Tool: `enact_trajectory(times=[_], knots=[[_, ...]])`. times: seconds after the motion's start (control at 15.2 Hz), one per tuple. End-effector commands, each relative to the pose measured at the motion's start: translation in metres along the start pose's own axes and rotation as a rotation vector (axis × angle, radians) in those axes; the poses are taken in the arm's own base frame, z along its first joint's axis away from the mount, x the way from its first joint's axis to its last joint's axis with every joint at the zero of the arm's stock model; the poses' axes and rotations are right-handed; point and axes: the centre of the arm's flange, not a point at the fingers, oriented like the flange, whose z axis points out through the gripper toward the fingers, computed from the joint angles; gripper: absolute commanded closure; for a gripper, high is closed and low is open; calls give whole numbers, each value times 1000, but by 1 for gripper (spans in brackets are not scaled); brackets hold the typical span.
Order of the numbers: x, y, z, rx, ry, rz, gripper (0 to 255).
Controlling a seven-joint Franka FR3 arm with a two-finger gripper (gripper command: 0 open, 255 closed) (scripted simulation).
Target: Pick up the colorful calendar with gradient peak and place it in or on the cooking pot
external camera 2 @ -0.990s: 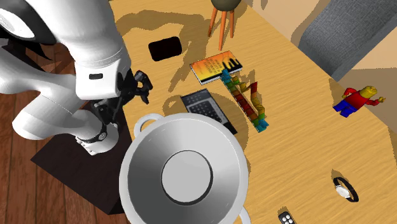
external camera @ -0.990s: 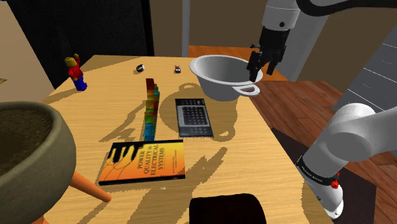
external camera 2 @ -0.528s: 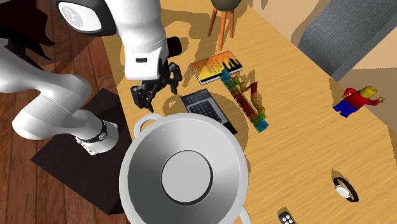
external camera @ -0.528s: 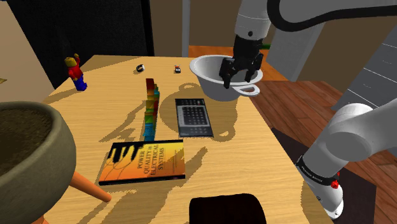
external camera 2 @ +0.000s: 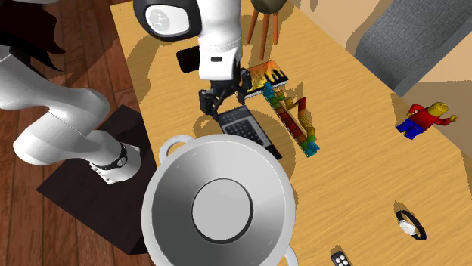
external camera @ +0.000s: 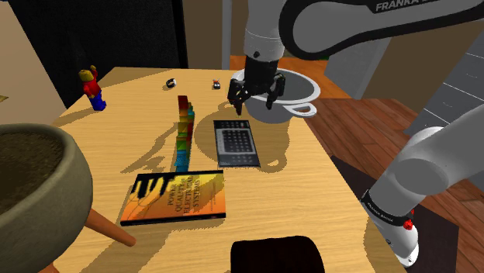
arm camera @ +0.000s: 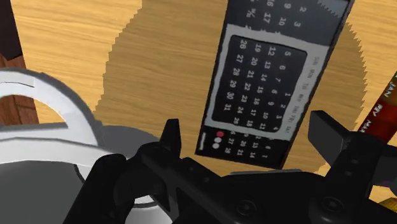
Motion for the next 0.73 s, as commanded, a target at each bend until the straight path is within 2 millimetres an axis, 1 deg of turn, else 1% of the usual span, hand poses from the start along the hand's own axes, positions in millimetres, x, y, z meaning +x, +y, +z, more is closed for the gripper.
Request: enact_trajectory(times=[0.0, 0.33, 0.66], knots=[[2, -28, 4, 6, 15, 35, 0], [15, -90, 15, 9, 55, 113, 0], [33, -151, 25, 13, 94, 190, 0]])
